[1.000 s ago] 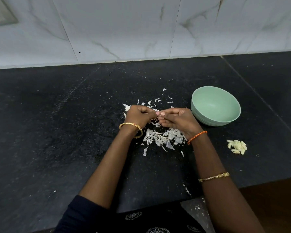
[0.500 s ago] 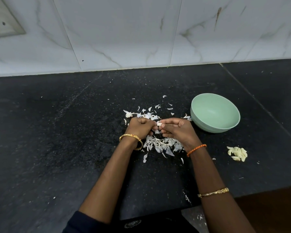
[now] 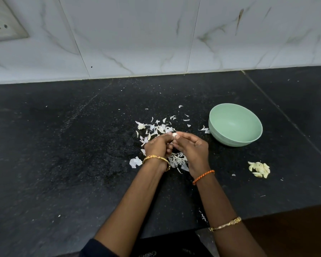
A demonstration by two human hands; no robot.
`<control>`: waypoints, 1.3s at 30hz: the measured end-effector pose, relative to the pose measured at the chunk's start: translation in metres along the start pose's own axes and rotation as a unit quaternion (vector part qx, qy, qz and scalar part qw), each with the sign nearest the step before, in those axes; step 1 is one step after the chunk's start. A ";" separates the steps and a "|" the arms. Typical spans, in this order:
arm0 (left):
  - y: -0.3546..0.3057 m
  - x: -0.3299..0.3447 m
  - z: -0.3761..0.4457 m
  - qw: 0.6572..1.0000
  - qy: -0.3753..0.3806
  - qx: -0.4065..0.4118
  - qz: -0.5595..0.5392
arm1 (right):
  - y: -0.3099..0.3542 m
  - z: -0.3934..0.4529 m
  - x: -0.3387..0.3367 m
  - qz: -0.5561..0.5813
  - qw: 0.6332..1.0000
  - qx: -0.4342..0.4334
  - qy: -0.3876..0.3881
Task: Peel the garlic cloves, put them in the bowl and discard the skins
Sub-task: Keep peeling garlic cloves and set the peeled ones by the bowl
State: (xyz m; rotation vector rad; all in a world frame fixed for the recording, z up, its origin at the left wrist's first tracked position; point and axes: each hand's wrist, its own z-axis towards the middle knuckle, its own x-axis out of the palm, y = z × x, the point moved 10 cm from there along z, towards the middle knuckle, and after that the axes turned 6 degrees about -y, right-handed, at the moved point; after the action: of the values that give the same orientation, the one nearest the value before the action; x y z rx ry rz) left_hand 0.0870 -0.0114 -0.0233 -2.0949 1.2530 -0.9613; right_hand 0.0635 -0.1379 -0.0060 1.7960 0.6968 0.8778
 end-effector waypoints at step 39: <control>-0.042 0.016 -0.013 0.924 0.081 0.274 0.255 | 0.011 -0.006 -0.004 -0.047 0.997 -0.029 0.060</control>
State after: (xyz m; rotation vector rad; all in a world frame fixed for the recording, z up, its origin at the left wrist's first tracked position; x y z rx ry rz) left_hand 0.1041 -0.0077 0.0201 -1.1987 1.3227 -1.0898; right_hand 0.0575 -0.1415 0.0045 1.6552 0.8178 0.9385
